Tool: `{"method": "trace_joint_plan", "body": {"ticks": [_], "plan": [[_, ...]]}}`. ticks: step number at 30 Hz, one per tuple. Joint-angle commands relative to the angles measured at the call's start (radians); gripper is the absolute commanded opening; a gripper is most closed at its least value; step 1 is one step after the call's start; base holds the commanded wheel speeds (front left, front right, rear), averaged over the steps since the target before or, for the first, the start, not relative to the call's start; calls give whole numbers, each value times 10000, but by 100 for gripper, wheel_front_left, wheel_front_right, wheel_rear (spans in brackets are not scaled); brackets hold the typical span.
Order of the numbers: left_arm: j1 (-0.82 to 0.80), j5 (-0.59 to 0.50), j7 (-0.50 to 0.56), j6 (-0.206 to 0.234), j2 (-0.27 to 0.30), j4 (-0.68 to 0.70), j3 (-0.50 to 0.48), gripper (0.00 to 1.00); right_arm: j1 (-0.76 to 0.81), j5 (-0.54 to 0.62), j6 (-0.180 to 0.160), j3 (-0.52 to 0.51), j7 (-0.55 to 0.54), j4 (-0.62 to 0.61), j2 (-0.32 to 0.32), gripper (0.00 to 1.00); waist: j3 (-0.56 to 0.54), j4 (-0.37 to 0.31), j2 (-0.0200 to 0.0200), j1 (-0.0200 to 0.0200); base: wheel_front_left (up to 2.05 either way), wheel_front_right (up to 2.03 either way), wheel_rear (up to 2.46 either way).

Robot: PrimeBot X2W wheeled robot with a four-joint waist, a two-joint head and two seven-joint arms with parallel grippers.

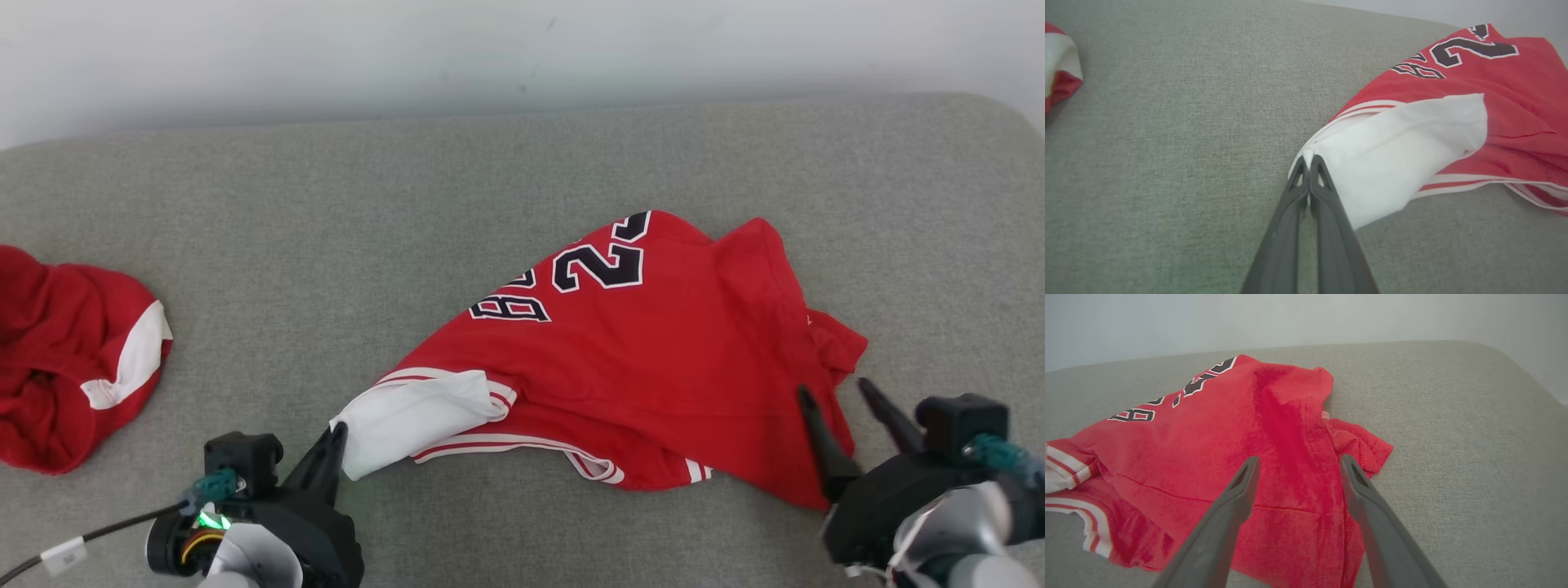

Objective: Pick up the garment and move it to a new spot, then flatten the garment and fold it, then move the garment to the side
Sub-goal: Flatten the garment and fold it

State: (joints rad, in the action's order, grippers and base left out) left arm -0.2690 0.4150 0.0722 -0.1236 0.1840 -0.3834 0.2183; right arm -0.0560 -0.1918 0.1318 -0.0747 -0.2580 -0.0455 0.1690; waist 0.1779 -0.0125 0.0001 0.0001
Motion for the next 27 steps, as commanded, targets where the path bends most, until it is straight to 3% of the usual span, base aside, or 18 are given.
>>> {"method": "trace_joint_plan", "body": {"ticks": [1,7,11,27], "plan": [[217,-34,-17,10,66,147,39,0,23,155,-23,-309,-559,-220,7,100,68,-19,-1,-1,0,0,0],[616,13,27,66,-25,561,219,0,227,502,-23,-960,-2938,-889,-107,100,344,57,-1,-1,0,0,0],[646,29,39,85,-43,646,299,0,322,481,-23,-1196,-3889,-1195,-368,100,467,163,-1,-1,0,0,0],[520,61,92,174,124,772,411,0,-567,268,-24,-682,-3889,7,-77,100,722,244,-1,-1,0,0,0]]}}
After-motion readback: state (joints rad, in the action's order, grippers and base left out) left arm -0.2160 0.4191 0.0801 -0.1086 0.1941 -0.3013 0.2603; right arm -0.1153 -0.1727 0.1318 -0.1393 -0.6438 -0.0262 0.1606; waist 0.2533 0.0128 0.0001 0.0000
